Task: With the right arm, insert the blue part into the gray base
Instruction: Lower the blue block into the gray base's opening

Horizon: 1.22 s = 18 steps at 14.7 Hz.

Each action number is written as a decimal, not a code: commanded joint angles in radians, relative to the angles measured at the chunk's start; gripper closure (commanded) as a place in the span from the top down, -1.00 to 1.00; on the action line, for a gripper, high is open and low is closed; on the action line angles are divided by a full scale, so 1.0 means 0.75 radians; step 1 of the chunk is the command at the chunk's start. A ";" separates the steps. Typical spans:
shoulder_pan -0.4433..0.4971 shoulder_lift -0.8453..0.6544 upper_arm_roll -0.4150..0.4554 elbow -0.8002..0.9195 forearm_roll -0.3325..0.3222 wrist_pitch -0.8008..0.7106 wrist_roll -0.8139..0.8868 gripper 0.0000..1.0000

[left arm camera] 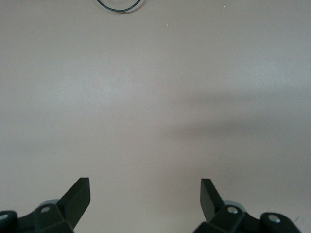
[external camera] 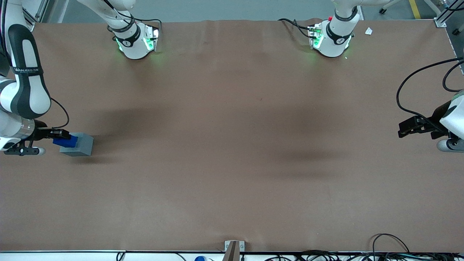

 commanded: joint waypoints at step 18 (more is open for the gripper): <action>-0.045 0.071 0.018 0.019 -0.008 -0.005 -0.056 -0.84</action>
